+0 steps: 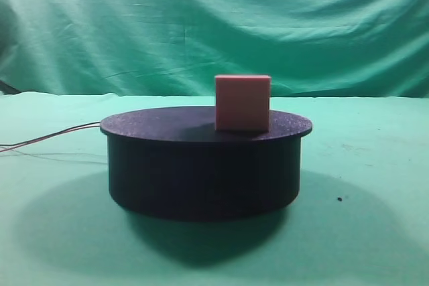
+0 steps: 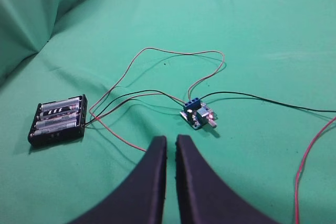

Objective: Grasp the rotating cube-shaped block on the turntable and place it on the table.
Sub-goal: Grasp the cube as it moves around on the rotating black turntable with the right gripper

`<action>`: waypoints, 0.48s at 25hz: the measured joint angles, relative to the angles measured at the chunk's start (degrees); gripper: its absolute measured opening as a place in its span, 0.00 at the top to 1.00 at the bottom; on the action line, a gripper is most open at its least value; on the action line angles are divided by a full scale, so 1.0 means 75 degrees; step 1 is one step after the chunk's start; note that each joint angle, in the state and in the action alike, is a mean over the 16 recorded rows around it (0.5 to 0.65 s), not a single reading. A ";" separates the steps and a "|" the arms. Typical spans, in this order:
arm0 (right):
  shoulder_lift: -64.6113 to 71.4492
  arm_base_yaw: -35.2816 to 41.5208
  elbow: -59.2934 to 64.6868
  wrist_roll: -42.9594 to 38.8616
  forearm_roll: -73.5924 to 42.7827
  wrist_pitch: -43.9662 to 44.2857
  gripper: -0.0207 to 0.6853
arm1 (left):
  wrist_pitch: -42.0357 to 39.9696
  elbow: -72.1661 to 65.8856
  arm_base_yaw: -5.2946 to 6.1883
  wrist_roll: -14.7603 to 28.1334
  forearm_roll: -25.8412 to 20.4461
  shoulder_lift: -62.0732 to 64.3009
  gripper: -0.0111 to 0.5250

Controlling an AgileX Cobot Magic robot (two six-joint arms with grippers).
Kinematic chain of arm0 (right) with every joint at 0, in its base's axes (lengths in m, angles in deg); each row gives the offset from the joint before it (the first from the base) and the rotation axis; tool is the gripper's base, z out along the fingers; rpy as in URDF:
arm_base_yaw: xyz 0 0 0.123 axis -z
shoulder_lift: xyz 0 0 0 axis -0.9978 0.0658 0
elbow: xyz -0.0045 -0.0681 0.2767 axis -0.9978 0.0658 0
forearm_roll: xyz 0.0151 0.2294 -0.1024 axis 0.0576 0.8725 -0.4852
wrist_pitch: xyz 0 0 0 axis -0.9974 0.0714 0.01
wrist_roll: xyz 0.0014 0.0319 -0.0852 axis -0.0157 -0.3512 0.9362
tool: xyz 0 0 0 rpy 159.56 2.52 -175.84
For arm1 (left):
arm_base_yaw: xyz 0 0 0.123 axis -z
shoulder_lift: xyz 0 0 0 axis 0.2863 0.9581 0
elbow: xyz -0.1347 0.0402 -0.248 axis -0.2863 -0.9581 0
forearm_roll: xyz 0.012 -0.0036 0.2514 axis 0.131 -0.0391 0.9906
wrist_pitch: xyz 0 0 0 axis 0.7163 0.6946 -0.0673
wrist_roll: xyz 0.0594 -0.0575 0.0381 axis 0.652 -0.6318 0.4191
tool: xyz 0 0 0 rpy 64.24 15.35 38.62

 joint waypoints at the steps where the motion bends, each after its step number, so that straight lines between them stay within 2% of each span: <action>1: 0.0311 -0.0249 -0.0212 -0.0022 -0.0013 0.0070 0.97 | 0.0000 0.0000 0.0000 0.0000 0.0000 0.0000 0.98; 4: 0.1234 -0.0955 -0.0869 -0.0117 -0.0044 0.0272 0.92 | 0.0000 0.0000 0.0000 0.0000 0.0000 0.0000 0.98; 6: 0.1817 -0.1349 -0.1316 -0.0195 -0.0053 0.0412 0.85 | 0.0000 0.0000 0.0000 0.0000 0.0000 0.0000 0.98; 12: 0.3279 -0.2004 -0.2599 -0.0396 0.0027 0.0898 0.53 | 0.0000 0.0000 0.0000 0.0000 0.0000 0.0000 0.98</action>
